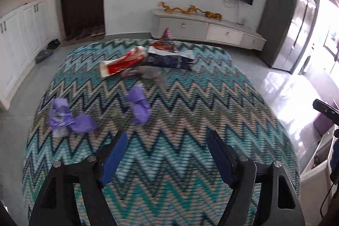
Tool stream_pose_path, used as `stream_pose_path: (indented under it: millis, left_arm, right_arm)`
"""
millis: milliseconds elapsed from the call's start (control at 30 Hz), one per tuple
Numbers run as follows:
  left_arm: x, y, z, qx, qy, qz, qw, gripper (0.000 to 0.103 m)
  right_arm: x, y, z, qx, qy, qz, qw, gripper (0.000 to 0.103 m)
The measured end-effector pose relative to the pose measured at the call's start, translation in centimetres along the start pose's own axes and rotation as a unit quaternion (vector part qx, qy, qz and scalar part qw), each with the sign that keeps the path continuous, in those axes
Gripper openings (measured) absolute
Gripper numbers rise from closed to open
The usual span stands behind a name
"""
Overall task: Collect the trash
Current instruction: 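Return both open tools to the rug, then grasp the purple glove with left tool while right tool grasps white milk carton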
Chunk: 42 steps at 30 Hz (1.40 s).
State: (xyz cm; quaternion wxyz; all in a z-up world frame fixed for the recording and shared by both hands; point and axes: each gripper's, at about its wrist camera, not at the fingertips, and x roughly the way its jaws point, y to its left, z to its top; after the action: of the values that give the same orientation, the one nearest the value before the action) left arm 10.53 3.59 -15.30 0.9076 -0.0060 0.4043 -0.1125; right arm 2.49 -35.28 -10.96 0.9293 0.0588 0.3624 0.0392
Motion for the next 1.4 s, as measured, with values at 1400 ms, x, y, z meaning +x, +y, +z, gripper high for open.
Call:
stream_pose_path:
  millis: [1400]
  left_arm:
    - [8.3, 16.5, 0.8, -0.125, -0.007, 0.057, 0.9905, 0.041]
  right_arm:
    - [31.9, 21.2, 12.2, -0.349, 0.144, 0.096, 0.921, 0.06]
